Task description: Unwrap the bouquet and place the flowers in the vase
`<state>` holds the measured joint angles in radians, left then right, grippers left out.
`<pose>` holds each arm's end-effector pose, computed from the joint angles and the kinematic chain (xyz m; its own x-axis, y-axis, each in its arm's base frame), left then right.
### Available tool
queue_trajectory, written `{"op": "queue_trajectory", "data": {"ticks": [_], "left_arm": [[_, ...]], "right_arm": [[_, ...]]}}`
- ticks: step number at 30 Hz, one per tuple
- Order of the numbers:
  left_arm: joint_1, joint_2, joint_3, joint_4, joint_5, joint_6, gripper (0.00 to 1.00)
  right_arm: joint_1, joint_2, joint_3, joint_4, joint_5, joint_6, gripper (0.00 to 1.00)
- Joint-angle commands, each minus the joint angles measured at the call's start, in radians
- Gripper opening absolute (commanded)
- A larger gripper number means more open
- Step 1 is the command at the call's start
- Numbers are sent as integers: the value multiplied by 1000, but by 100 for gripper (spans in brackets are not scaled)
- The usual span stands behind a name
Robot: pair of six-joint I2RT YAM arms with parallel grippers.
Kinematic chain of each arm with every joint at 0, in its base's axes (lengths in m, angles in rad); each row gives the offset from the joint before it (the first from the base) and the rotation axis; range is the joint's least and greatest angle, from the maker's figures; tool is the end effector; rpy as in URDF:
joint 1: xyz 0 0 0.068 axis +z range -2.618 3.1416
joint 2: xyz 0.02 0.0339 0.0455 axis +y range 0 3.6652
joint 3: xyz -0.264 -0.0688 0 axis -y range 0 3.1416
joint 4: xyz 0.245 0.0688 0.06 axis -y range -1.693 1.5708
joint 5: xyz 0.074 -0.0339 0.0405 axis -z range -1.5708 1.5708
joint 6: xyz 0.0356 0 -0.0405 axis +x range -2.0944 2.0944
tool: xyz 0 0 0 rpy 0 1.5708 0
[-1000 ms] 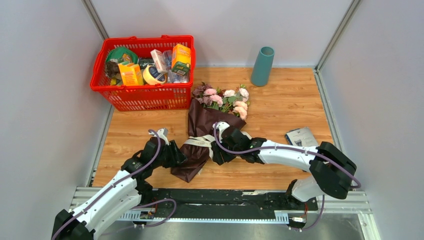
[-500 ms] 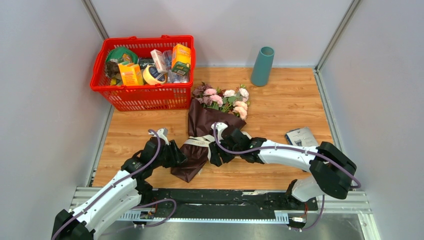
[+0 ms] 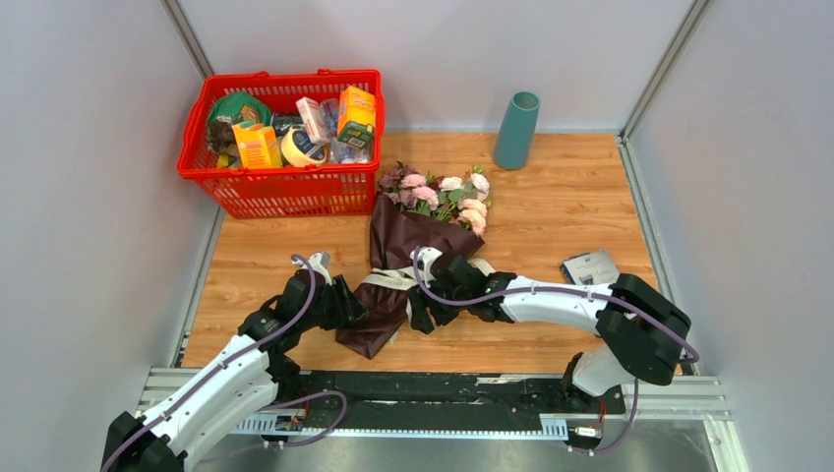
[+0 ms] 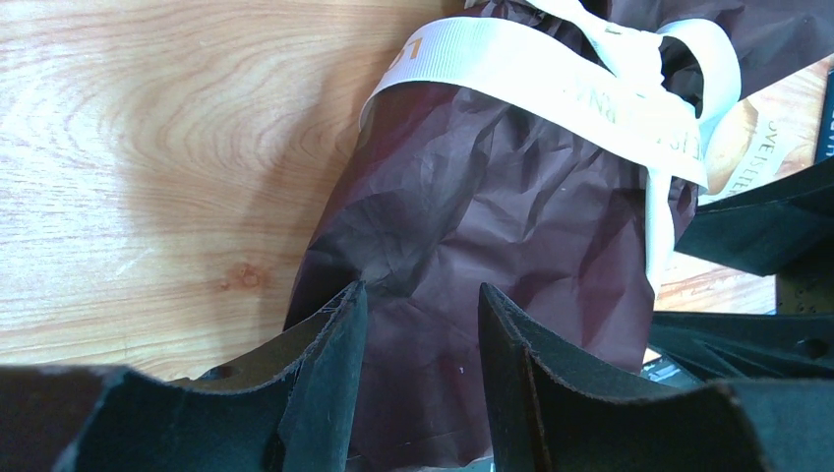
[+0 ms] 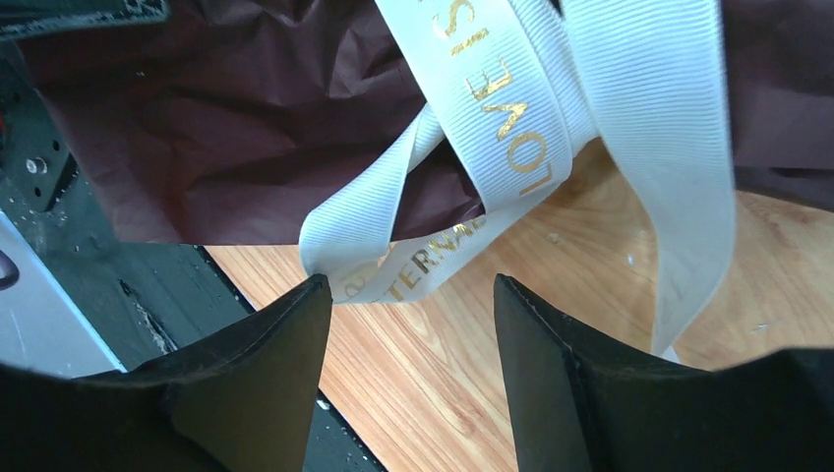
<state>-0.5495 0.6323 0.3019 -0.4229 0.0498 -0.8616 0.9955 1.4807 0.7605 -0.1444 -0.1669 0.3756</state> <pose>0.1169 -0.0737 0.1719 -0.7992 -0.3993 -0.4492 -0.0828 0.8134 -0.5757 0.1532 0.2472 0.1769 -0.7101 -0.4302 -0.5573 -0.6724 0.6491 0.3556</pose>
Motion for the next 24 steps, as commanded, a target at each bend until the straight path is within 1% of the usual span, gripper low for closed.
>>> {"op": "queue_trajectory", "data": {"ticks": [1,7,12,15,16,17,18,19,20,22,23,24], "left_arm": [[-3,0,20,6,-16,-4,54],[-3,-8,19,6,-18,-11,54],[-3,-6,14,18,-19,-13,54],[-3,-2,14,18,-27,-11,54],[-1,0,14,18,-28,-11,54],[-1,6,14,15,-31,-10,54],[-1,10,16,13,-33,-7,54],[-1,23,22,-5,-45,-7,54],[-3,35,29,-16,-47,-5,54],[-3,49,39,-39,-88,-8,53],[-1,52,40,-48,-94,-10,53],[-1,55,43,-47,-103,-14,53]], "right_arm": [[26,16,42,39,-11,3,64],[48,-31,46,39,-45,9,62],[61,6,36,40,46,5,63],[72,55,42,40,118,3,60],[77,65,43,36,151,9,57],[81,67,46,25,206,16,51],[91,64,56,-1,268,40,43],[104,59,78,-67,373,64,34],[124,56,130,-161,474,74,22],[156,33,192,-239,548,82,7],[169,20,207,-253,561,82,0],[169,-2,220,-257,561,77,0]]}}
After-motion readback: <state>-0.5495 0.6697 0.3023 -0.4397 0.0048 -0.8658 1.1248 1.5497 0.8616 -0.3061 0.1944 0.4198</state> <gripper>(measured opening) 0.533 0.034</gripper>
